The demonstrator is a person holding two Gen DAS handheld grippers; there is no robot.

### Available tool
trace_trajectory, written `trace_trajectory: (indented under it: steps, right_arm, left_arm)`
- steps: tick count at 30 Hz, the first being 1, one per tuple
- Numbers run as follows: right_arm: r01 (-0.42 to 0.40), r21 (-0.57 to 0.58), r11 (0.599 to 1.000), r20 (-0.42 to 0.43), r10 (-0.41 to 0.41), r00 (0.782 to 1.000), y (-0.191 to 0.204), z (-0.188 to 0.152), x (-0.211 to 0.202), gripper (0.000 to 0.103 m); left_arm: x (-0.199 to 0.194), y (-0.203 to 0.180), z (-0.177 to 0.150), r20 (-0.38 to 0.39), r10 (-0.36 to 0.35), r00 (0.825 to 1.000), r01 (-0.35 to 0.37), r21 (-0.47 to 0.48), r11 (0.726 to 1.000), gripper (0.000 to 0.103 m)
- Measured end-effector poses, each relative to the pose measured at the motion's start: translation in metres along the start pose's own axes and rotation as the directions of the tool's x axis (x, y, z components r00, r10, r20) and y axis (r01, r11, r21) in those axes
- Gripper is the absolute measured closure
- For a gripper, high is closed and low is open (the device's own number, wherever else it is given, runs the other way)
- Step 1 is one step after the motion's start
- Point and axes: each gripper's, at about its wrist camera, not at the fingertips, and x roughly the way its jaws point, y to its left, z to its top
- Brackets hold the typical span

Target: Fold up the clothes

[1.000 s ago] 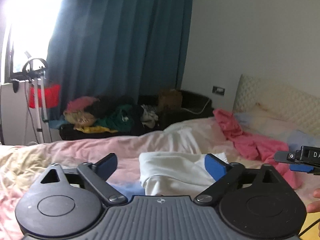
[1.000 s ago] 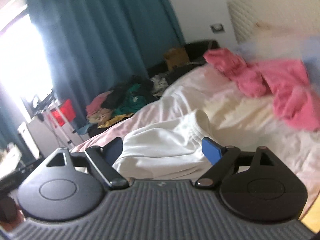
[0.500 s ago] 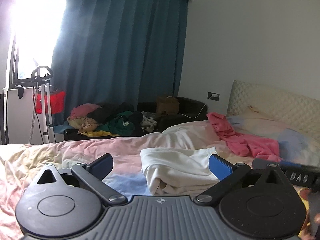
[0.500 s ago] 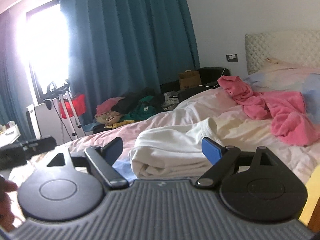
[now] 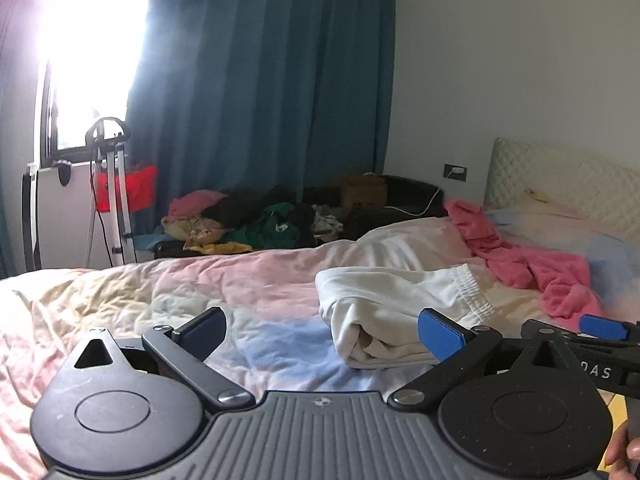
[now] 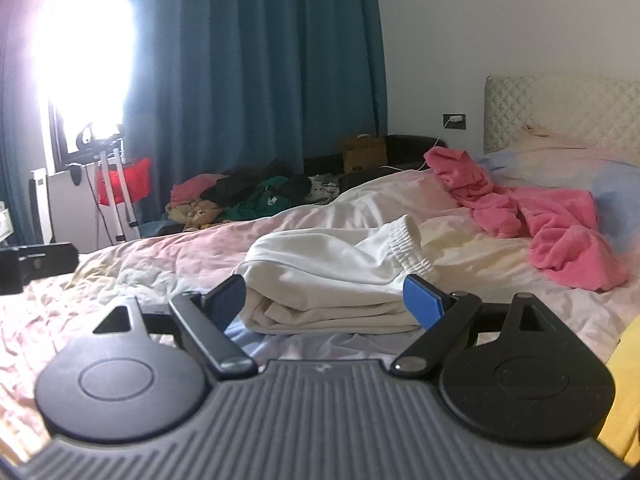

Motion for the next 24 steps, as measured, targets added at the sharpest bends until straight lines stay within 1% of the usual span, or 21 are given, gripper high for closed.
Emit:
trace_trajectory:
  steps: [3,5,13,19,24]
  right_arm:
    - [0.015,0.008,1.000,-0.015,-0.014,1.000,0.000,-0.002,0.003,0.016]
    - [0.012,0.028,1.000,-0.018,-0.011,1.000,-0.002,-0.002,0.002,0.016]
    - [0.011,-0.001,1.000,-0.024,-0.011,1.000,0.003,-0.003,0.004,0.016]
    - [0.000,0.023,1.000,-0.043,0.001,0.999,-0.002,-0.002,0.007,0.016]
    - [0.001,0.011,1.000,-0.046,0.000,0.999,0.001,-0.003,0.007,0.016]
  left_arm:
    - [0.001,0.002,-0.003,-0.007,0.007,1.000,-0.007,-0.008,1.000,0.000]
    - [0.003,0.002,-0.005,-0.018,-0.001,1.000,0.000,-0.022,1.000,0.000]
    - [0.013,-0.014,-0.012,-0.043,0.000,0.999,0.001,0.013,1.000,0.000]
    - [0.016,-0.016,-0.013,-0.047,0.006,0.999,-0.006,0.013,1.000,0.000]
    - [0.016,-0.015,-0.014,-0.046,0.007,0.999,-0.007,0.010,1.000,0.000]
